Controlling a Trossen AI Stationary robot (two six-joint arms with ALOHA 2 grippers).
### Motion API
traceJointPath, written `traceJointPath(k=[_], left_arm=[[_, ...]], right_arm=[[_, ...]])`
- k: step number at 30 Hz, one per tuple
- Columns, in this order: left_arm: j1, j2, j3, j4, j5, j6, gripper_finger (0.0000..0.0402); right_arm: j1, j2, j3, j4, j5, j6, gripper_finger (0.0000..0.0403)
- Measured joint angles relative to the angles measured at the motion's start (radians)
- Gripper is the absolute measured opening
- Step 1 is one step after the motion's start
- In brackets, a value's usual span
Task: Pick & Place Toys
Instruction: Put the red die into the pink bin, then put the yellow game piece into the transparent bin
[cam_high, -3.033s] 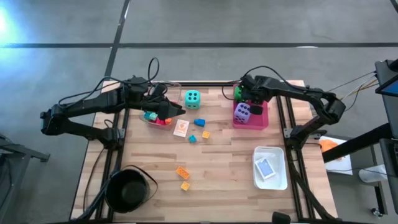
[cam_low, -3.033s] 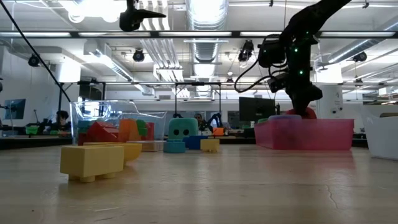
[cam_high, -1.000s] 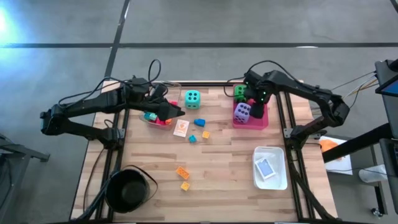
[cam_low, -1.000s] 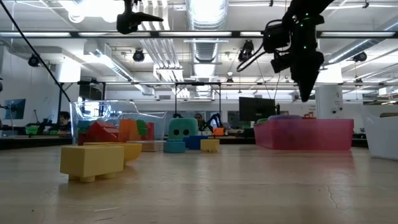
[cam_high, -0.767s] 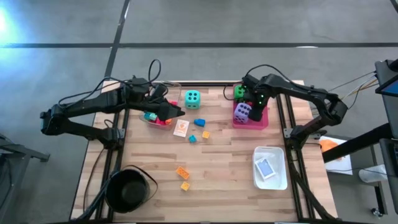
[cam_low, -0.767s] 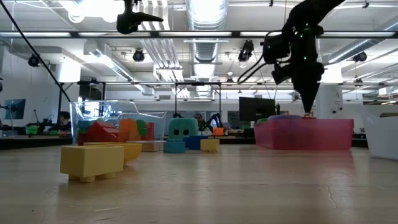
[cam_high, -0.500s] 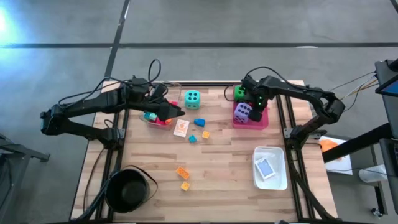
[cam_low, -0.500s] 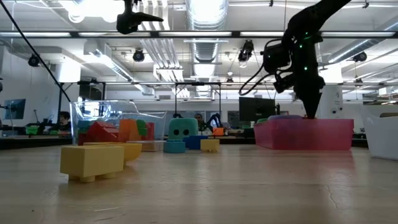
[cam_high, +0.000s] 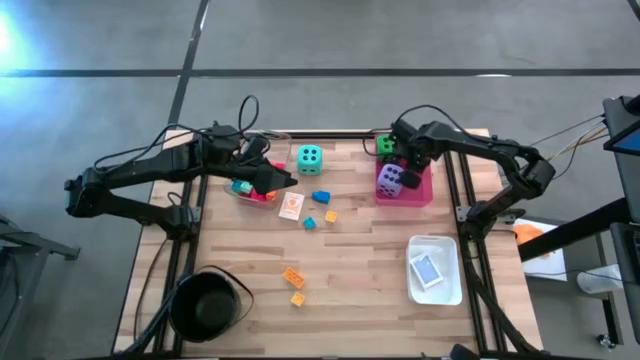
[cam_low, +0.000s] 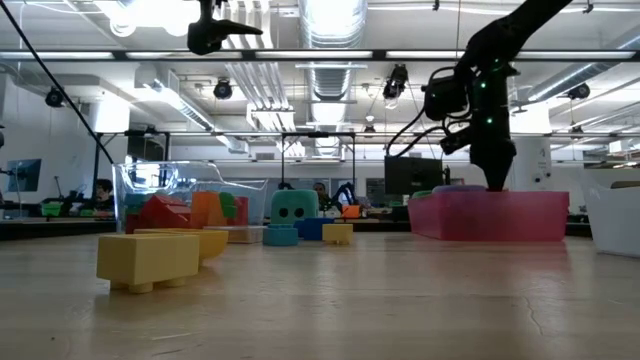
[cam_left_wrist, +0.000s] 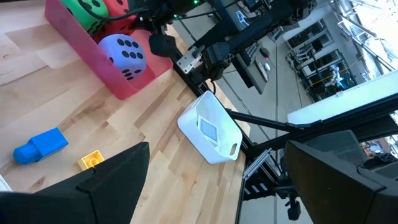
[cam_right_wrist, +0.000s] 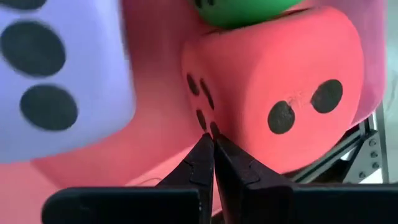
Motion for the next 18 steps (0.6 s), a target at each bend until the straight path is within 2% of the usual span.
traceJointPath(k=[4,11,18], left_arm=[[0.0,0.0,0.0,0.0,0.0,0.0,0.0373],[0.0,0.0,0.0,-0.003,0.0,-0.002,0.0373],[0.0,0.0,0.0,-0.082,0.0,-0.003,0.0373]], right_arm=[[0.001,0.0,0.0,0.009,-0.038,0.001,0.0008],[0.001,-0.006,0.0,-0.004,-0.028,0.005,0.0008],[0.033,-0.09,0.024,-0.107,-0.035,0.098,0.0008]])
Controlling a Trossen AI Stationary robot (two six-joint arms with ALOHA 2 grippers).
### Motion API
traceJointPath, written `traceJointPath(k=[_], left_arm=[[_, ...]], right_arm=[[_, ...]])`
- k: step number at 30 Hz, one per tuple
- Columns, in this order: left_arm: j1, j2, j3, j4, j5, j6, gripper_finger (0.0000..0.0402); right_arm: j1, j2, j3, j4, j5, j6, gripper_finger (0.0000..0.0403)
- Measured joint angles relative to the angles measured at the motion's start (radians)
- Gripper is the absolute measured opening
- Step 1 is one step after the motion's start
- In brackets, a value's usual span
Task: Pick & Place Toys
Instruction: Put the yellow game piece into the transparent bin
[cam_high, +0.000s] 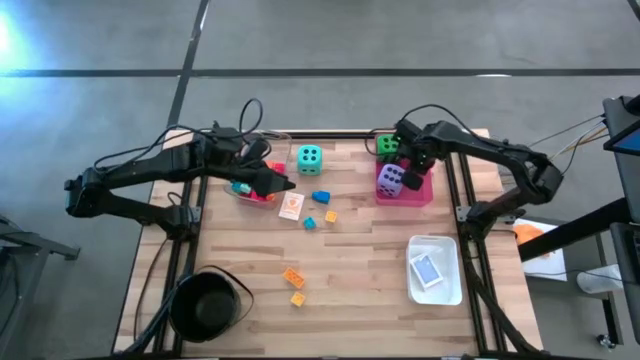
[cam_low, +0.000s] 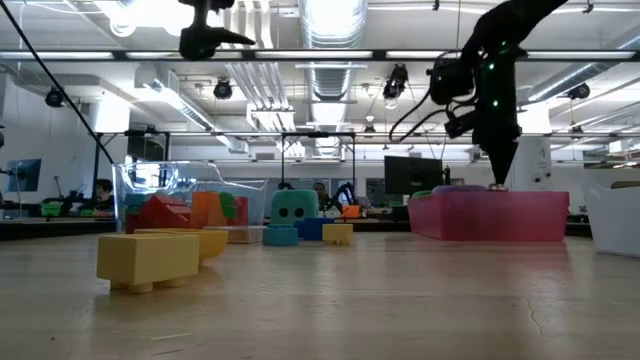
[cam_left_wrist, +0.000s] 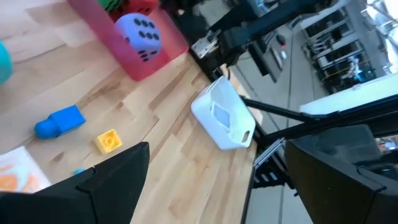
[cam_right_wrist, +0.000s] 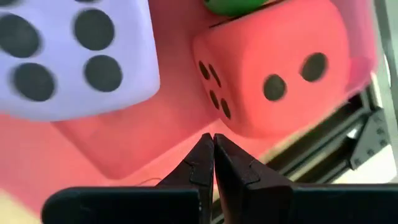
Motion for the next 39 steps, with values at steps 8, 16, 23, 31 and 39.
traceJointPath(k=[8,16,23,31,39], left_arm=[[-0.005,0.0,-0.001,-0.028,0.0,-0.02,0.0373],[-0.135,0.067,-0.005,-0.09,0.0,0.149,0.0373],[-0.311,0.147,-0.006,-0.201,0.018,0.34,0.0373],[-0.376,0.169,-0.006,-0.255,0.02,0.406,0.0373],[-0.405,0.244,-0.006,-0.281,-0.027,0.422,0.0373]], right_arm=[[0.045,-0.181,0.027,-0.026,-0.187,0.192,0.0008],[0.145,-0.336,-0.009,0.17,-0.39,0.401,0.0008],[0.222,-0.383,-0.033,0.294,-0.393,0.498,0.0008],[0.275,-0.377,-0.033,0.331,-0.396,0.501,0.0034],[0.289,-0.353,-0.044,0.344,-0.428,0.516,0.0179]])
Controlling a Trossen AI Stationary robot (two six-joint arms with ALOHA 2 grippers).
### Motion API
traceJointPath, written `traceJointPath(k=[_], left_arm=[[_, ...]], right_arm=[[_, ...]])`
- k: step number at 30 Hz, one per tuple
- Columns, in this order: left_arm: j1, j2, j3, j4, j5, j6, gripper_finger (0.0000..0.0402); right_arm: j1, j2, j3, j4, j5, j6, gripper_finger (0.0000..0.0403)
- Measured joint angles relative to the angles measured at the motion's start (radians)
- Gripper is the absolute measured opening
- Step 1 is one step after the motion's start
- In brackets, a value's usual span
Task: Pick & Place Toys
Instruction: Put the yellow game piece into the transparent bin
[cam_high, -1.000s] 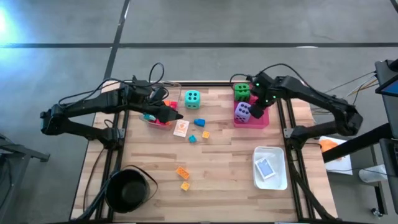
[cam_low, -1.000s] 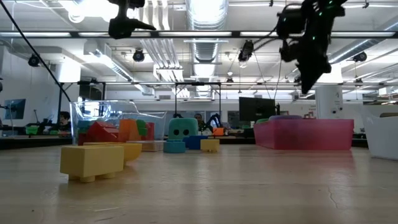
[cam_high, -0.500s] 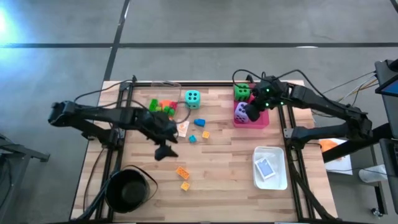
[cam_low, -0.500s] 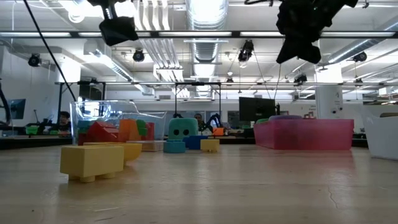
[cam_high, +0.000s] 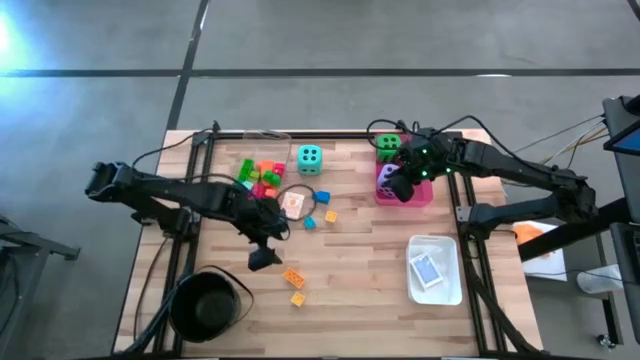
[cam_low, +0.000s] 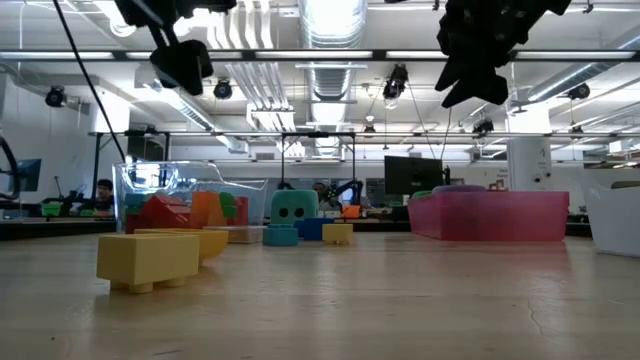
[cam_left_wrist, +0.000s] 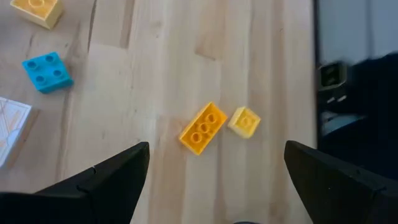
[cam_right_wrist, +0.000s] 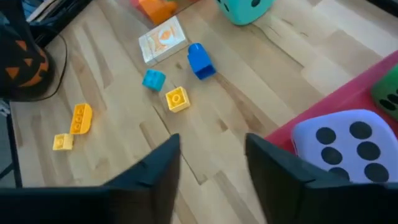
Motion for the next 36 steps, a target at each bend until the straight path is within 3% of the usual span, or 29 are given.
traceJointPath(k=[7,15,23,36], left_arm=[[-0.067,0.097,0.022,0.003,-0.065,0.139,0.0373],[-0.084,0.15,0.019,0.01,-0.101,0.308,0.0373],[-0.111,0.263,0.018,0.009,-0.135,0.421,0.0373],[-0.15,0.399,0.019,0.095,-0.198,0.517,0.0373]], right_arm=[[0.039,-0.045,-0.001,0.001,0.001,0.01,0.0277],[0.076,-0.192,-0.001,0.007,0.009,0.043,0.0336],[0.104,-0.29,-0.001,0.051,0.012,0.133,0.0348],[0.176,-0.302,-0.001,0.139,0.012,0.147,0.0348]])
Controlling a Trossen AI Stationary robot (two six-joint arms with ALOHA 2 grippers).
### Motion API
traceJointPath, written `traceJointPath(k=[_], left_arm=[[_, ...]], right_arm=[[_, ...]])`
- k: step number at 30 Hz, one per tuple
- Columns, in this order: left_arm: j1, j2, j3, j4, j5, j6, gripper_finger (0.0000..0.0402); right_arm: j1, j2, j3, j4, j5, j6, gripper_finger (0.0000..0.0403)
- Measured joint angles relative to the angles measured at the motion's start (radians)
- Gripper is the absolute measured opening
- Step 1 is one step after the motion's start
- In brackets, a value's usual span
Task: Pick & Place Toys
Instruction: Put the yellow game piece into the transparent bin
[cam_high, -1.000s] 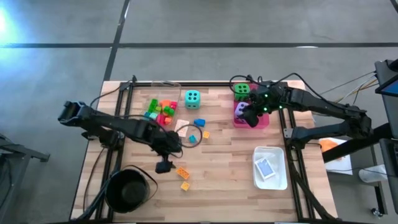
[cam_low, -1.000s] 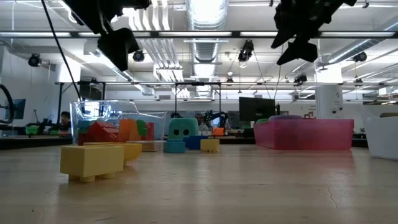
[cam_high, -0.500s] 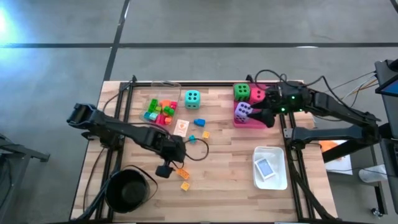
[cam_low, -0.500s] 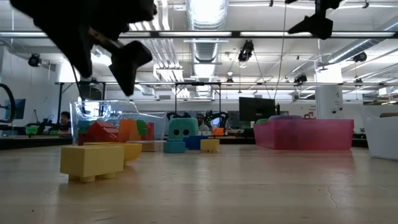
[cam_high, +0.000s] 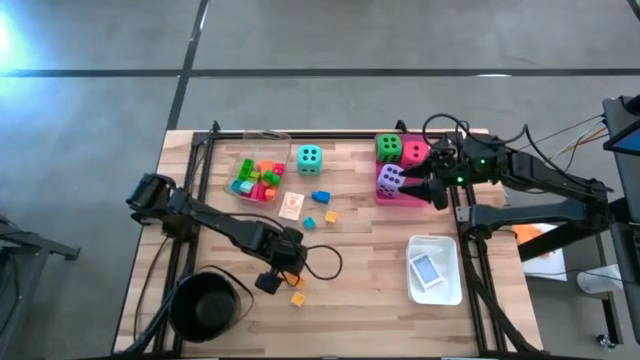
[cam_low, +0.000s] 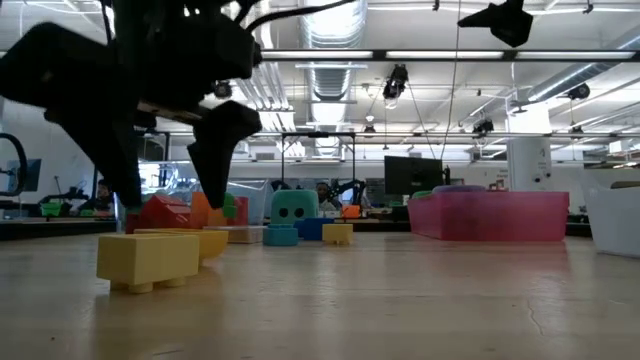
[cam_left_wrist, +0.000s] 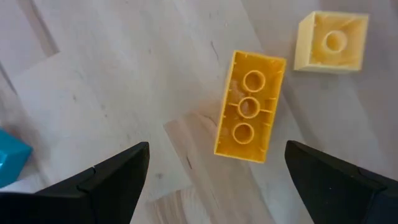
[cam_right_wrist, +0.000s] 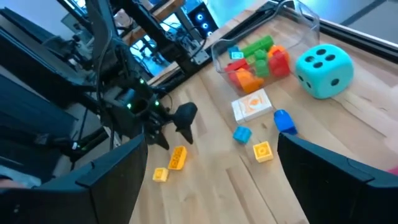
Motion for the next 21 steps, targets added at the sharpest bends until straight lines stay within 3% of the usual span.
traceJointPath(k=[21], left_arm=[[-0.037,0.079,-0.013,0.112,0.035,0.092,0.0373]], right_arm=[[0.0,0.0,0.0,-0.003,-0.001,0.003,0.0348]])
